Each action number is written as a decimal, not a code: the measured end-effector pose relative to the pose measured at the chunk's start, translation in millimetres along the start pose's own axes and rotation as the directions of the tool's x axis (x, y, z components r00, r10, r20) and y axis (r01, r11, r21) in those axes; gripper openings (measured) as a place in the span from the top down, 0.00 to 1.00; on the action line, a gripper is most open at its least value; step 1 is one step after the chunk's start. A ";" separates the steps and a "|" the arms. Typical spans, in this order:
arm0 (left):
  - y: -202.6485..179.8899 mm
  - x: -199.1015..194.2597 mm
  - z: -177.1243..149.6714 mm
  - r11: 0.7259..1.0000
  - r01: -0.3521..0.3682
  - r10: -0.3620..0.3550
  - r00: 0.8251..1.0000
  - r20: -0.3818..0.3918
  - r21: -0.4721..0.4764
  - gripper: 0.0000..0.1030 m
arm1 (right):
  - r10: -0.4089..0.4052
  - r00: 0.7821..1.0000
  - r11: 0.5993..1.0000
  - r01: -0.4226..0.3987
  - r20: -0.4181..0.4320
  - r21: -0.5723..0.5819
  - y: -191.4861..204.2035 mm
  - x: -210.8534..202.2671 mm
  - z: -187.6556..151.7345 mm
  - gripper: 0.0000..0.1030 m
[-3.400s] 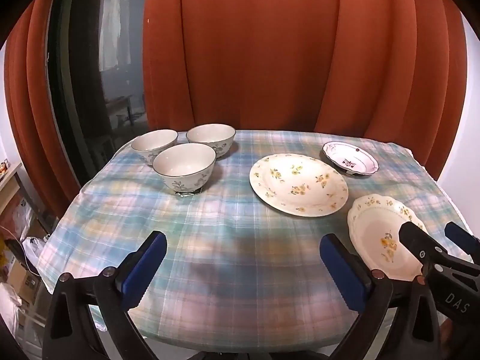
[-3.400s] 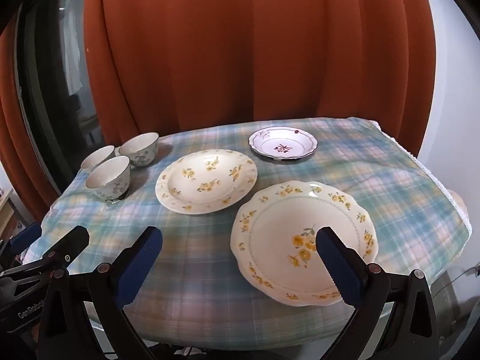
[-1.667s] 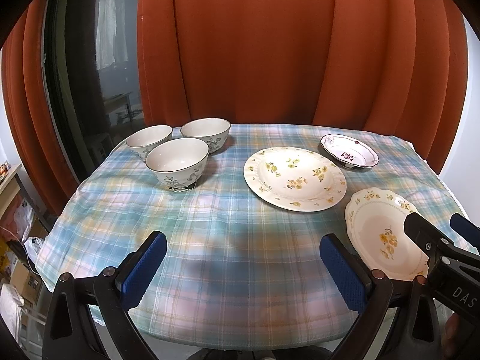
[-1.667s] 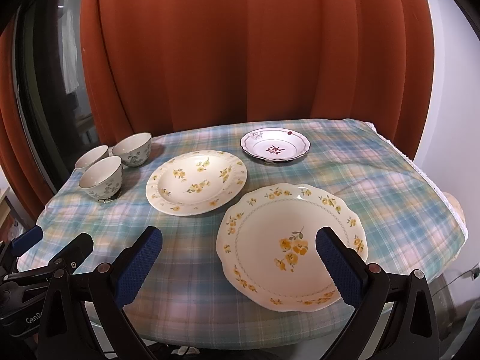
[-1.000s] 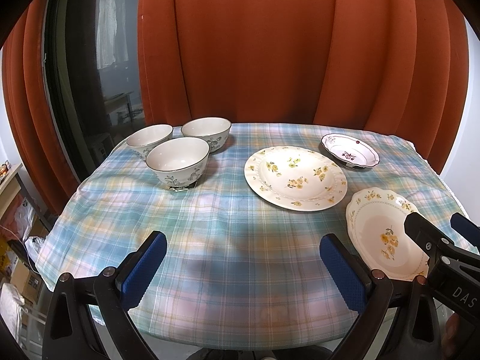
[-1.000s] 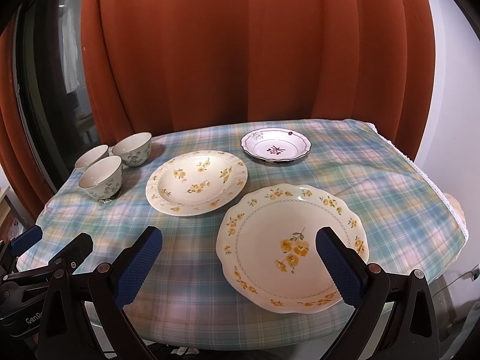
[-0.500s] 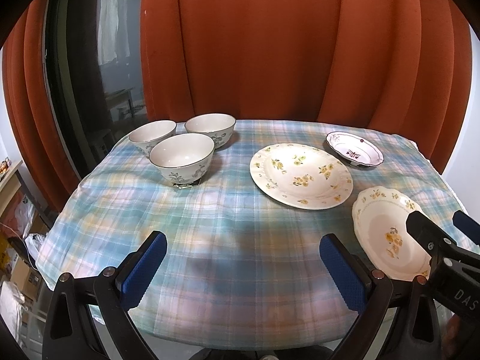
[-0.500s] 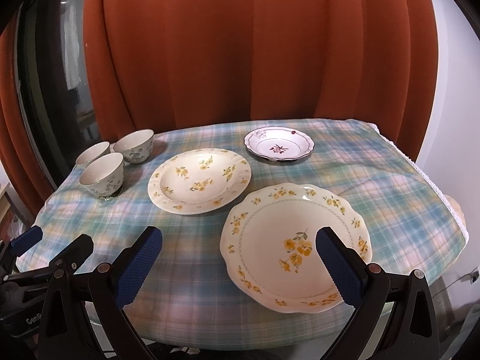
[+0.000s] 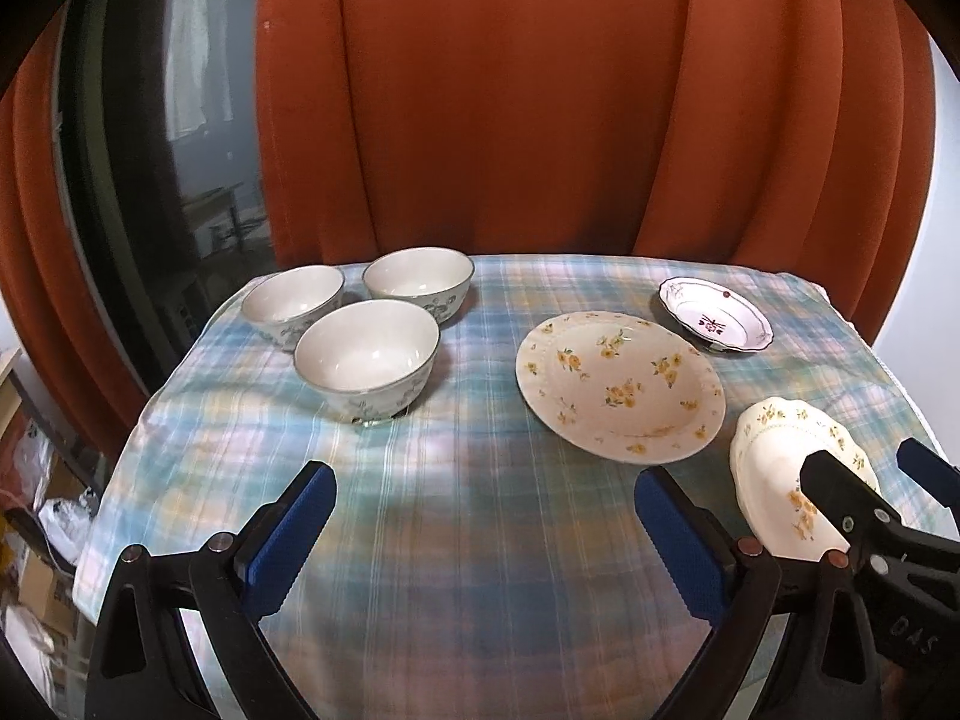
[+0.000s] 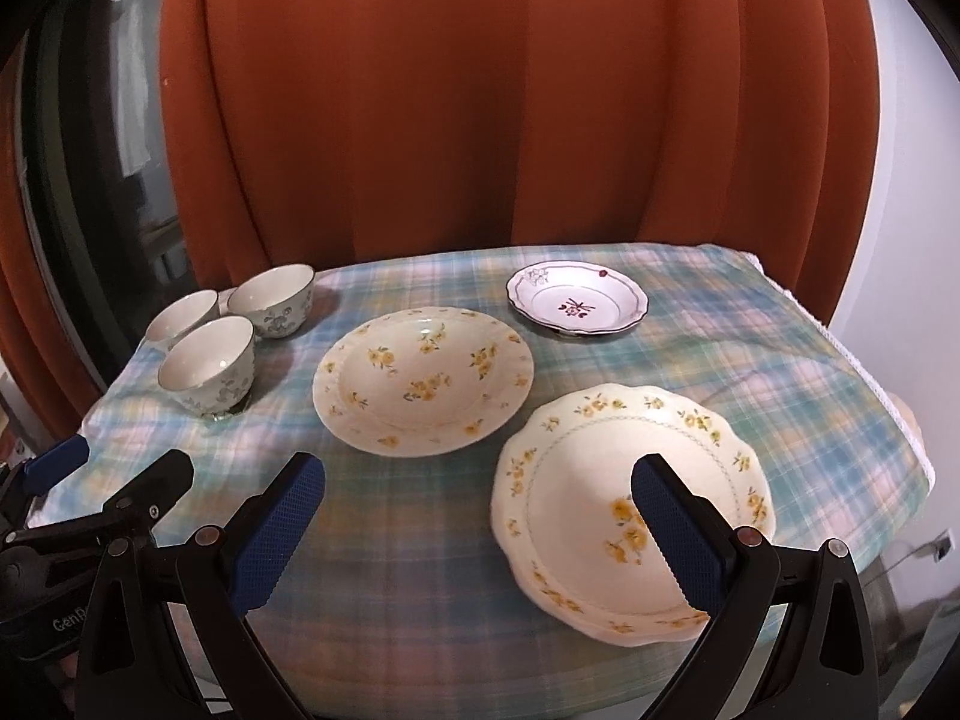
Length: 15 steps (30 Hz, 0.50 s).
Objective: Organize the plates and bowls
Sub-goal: 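Grasp the rim of the large scalloped yellow-flower plate with both tools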
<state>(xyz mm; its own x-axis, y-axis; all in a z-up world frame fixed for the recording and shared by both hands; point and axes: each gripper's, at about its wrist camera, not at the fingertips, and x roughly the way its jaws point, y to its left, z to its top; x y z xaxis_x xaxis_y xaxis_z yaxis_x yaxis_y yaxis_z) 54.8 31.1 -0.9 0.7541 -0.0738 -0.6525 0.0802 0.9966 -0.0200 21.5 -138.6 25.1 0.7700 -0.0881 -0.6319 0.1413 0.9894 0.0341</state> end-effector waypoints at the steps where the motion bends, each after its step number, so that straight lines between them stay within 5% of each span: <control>1: -1.1 3.2 0.9 1.000 0.016 -0.016 1.000 -0.009 0.009 0.03 | -0.005 1.000 1.000 0.005 0.000 0.006 1.1 -0.2 0.4 0.00; 7: -23.9 31.0 4.5 0.991 0.119 -0.112 0.988 -0.108 0.065 0.04 | -0.116 0.992 0.991 0.119 -0.050 0.061 -11.2 2.9 -1.5 0.00; 15: -82.2 63.5 4.4 0.979 0.190 -0.176 0.968 -0.180 0.068 0.10 | -0.168 0.980 0.979 0.178 -0.110 0.094 -66.8 25.2 -1.5 0.00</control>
<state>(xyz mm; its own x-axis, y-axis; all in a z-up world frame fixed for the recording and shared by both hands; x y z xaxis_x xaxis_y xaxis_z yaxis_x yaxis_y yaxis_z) 99.0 -55.7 -37.4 0.5986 -0.2397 -0.7644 0.2663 0.9595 -0.0924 30.5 -206.8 5.7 0.6621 -0.2396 -0.7101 0.3345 0.9424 -0.0062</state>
